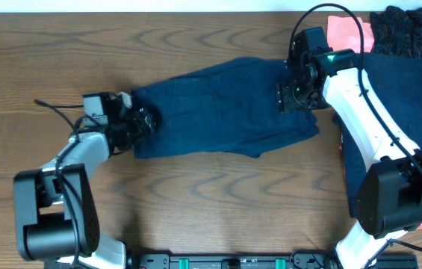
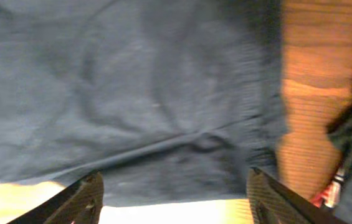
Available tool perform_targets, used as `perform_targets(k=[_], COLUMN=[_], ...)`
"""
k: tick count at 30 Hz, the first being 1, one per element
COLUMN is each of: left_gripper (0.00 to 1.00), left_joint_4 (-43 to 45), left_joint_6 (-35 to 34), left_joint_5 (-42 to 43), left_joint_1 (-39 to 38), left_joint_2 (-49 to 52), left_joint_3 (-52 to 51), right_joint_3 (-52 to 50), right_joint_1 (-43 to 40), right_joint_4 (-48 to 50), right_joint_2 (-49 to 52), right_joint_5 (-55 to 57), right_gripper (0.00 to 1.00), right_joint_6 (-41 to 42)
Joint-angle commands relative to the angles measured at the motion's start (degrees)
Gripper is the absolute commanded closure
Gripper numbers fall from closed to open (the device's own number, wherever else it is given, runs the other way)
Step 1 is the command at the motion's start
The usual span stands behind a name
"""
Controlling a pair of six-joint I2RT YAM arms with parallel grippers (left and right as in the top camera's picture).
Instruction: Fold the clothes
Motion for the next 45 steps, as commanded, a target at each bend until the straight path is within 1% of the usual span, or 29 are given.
perform_targets(k=[1,2,3,4,5,9,13,17,22,26,30,31,34,36,38,42,45], left_gripper=[0.91,0.94,0.94,0.94,0.94,0.94,0.94,0.94,0.94,0.94,0.94,0.94,0.94,0.94,0.94,0.94,0.94], left_joint_4=[-0.4,-0.7,-1.6,-2.8,-4.3,-11.3,-19.6,-28.0,-36.0,-40.3,-41.1,-41.3,-42.4,-42.9,-43.2,-43.3,-43.7], left_joint_6=[0.5,0.4,0.4,0.5,0.5,0.7,2.4,3.0,3.0,3.0,3.0,2.9,2.8,2.8,2.9,3.1,3.1], left_joint_5=[1.3,1.3,1.3,1.2,1.2,1.3,0.6,-1.6,-1.6,-1.5,-1.5,-1.2,-0.3,-0.2,-0.3,-0.3,-0.3], left_joint_1=[-0.7,-0.5,-0.1,0.2,0.6,1.7,1.8,1.8,1.8,1.8,1.7,1.7,1.2,0.3,-0.9,-3.0,-4.8], left_joint_2=[0.8,0.6,0.1,-0.3,-1.1,-5.6,-12.3,-18.7,-24.8,-27.4,-28.8,-28.8,-28.7,-28.7,-28.7,-28.7,-28.7], left_joint_3=[-0.2,-0.2,-0.1,0.1,0.5,2.0,4.4,7.9,12.8,17.1,18.2,18.2,18.2,18.2,18.2,18.2,18.2], right_joint_3=[0.2,0.1,0.1,0.0,-0.2,-2.0,-5.1,-7.7,-8.6,-8.6,-8.5,-8.0,-4.3,-1.0,1.8,4.6,4.6], right_joint_1=[0.5,0.8,1.4,1.9,2.5,5.8,10.6,16.1,23.3,29.7,34.8,35.8,36.7,35.3,32.9,26.0,20.6], right_joint_4=[0.8,1.1,1.5,1.9,2.4,5.4,9.2,13.3,20.2,28.9,36.6,37.4,34.7,29.7,23.8,12.6,5.4], right_joint_2=[0.3,0.3,0.3,0.3,0.3,0.4,1.4,5.2,12.5,18.6,20.6,20.4,19.5,18.3,16.5,12.0,10.5], right_joint_5=[-7.6,-8.9,-10.5,-11.6,-12.6,-14.3,-15.0,-16.4,-22.1,-28.0,-31.6,-31.5,-29.4,-25.5,-20.5,-9.4,-4.7], right_gripper=[0.38,0.47,0.60,0.81,0.99,0.99,0.99,0.99,0.99,0.99,0.99,0.97,0.93,0.88,0.87,0.85,0.89], right_joint_6=[-2.8,-3.1,-3.1,-3.1,-3.0,-3.0,-3.0,-2.3,-2.1,-1.2,0.1,0.1,0.0,0.0,0.0,0.0,-2.3])
